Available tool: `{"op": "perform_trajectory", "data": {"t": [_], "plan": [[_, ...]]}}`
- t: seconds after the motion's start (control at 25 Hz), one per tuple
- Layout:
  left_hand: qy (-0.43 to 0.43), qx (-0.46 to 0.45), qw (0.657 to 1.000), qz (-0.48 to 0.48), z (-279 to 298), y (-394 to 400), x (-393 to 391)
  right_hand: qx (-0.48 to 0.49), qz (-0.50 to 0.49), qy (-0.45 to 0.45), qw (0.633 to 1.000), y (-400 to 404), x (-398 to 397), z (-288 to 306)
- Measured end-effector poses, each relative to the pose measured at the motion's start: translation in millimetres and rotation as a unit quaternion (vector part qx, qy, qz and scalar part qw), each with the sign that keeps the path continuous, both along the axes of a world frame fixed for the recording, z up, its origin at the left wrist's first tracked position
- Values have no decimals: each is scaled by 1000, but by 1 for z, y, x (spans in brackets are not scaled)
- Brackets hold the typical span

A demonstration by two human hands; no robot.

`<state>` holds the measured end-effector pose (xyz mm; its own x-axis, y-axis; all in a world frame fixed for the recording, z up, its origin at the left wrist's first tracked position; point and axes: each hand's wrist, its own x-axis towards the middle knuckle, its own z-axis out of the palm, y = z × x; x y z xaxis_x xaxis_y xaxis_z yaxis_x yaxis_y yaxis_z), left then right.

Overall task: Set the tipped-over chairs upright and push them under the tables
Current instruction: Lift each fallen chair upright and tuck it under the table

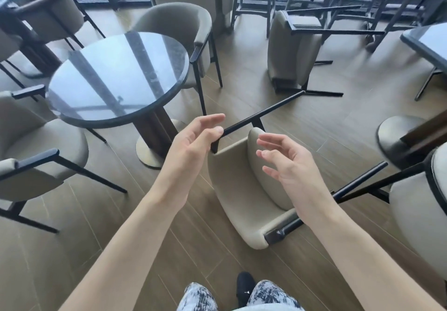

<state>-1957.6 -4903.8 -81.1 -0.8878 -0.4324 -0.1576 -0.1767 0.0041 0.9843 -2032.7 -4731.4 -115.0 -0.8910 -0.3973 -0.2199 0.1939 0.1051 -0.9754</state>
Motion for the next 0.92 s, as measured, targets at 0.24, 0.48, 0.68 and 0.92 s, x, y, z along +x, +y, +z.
{"op": "perform_trajectory", "data": {"t": [0.24,0.48,0.68,0.92], "plan": [[4,2,998,-61,-11,-71,-67,21,-41,10,999,-69,-40,-9],[-16,-13,986,-165,-10,-180,-141,5,-170,-10,985,-174,-72,-18],[-25,-9,967,-255,-11,-231,-196,9,-255,-17,967,-236,-85,-18],[-117,83,911,-386,-54,-187,-231,6,-396,-36,917,-223,-58,-28]]}}
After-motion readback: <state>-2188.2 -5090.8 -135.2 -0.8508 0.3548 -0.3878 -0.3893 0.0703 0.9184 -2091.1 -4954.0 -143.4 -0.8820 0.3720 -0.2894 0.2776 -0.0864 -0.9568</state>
